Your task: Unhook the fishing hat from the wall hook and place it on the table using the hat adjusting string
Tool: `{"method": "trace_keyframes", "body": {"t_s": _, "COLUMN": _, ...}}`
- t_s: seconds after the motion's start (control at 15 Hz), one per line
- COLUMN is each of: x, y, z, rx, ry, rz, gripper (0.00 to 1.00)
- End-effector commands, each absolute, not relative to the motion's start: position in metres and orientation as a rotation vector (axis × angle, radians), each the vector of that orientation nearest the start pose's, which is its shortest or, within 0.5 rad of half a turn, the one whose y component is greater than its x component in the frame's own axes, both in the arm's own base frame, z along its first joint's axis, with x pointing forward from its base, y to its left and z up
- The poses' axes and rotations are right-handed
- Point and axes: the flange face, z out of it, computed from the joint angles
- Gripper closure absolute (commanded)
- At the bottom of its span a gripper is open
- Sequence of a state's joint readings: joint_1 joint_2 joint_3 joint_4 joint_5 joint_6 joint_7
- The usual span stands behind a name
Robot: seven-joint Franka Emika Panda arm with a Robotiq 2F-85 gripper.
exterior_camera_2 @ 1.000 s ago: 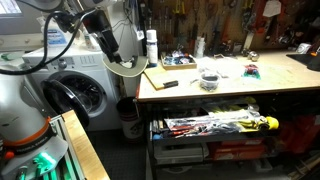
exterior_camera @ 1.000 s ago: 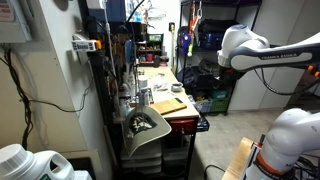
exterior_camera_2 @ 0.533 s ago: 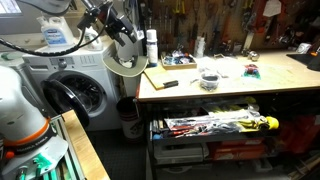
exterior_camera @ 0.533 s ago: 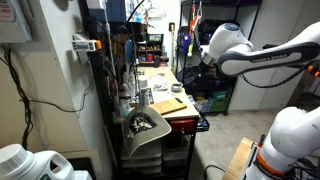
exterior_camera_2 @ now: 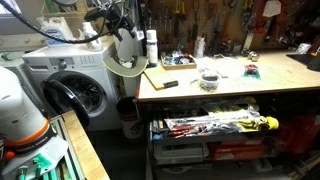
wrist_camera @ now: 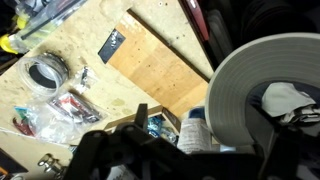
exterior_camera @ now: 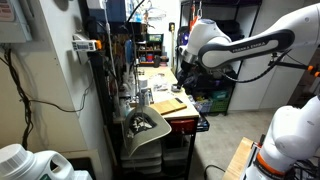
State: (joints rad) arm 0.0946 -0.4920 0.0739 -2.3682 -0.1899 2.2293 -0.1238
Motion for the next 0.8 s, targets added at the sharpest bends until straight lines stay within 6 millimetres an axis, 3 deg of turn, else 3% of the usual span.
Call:
{"method": "trace_keyframes", "body": {"t_s": 0.0, "x": 0.449, "y": 0.106, "z": 0.552, "rx": -3.242, "ry": -0.592, "rz": -0.351, "gripper": 0.0}}
{"method": "trace_keyframes", "body": {"t_s": 0.13, "x": 0.452, "y": 0.123, "z": 0.555, "rx": -3.231, "ry": -0.6, "rz": -0.245, "gripper": 0.0}}
{"method": "trace_keyframes", "body": {"t_s": 0.2, "x": 0.443, "y": 0.109, "z": 0.554, "rx": -3.244, "ry": -0.624, "rz": -0.347, "gripper": 0.0}}
{"method": "trace_keyframes", "body": {"t_s": 0.53, "x": 0.447, "y": 0.112, "z": 0.556, "rx": -3.244, "ry": -0.625, "rz": -0.338, "gripper": 0.0}}
{"method": "trace_keyframes", "body": {"t_s": 0.73, "x": 0.448, "y": 0.141, "z": 0.559, "rx": -3.216, "ry": -0.555, "rz": -0.32, "gripper": 0.0}}
